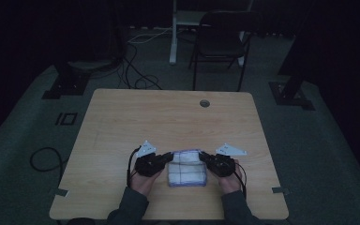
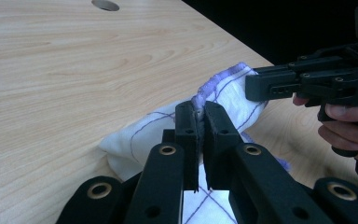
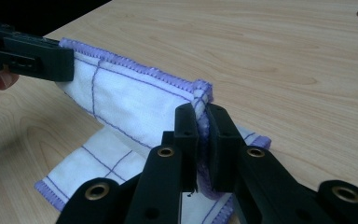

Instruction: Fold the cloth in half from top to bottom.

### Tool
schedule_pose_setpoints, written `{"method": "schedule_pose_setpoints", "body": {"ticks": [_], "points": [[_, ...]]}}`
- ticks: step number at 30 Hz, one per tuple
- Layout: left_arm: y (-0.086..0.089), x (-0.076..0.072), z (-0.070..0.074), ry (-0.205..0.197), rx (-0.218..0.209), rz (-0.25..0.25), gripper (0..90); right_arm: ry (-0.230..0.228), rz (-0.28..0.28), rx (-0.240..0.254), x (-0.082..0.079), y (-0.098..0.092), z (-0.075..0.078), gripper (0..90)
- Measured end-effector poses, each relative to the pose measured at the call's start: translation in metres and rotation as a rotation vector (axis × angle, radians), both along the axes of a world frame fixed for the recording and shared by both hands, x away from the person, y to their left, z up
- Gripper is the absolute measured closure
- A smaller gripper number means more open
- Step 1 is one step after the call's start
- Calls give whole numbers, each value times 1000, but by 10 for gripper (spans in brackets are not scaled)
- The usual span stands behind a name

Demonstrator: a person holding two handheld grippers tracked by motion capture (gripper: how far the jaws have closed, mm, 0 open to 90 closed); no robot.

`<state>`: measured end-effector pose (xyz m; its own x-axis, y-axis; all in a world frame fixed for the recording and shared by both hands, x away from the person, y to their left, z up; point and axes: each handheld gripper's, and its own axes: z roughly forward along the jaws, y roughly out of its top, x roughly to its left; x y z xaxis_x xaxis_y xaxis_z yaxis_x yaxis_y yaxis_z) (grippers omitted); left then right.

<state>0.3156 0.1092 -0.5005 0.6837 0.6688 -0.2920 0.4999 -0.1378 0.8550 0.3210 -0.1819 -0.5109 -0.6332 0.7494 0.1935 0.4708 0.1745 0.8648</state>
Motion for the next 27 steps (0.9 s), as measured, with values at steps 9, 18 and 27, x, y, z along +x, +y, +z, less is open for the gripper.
{"method": "schedule_pose_setpoints", "body": {"ticks": [9,18,27], "points": [[-1,-4,-6,9,7,-5,860,14,-3,0,-4,0,-6,846],[0,-7,-7,10,13,-7,854,18,1,0,-8,0,-9,843],[7,-11,1,-5,2,1,833,22,1,-7,-12,2,-11,840]]}}
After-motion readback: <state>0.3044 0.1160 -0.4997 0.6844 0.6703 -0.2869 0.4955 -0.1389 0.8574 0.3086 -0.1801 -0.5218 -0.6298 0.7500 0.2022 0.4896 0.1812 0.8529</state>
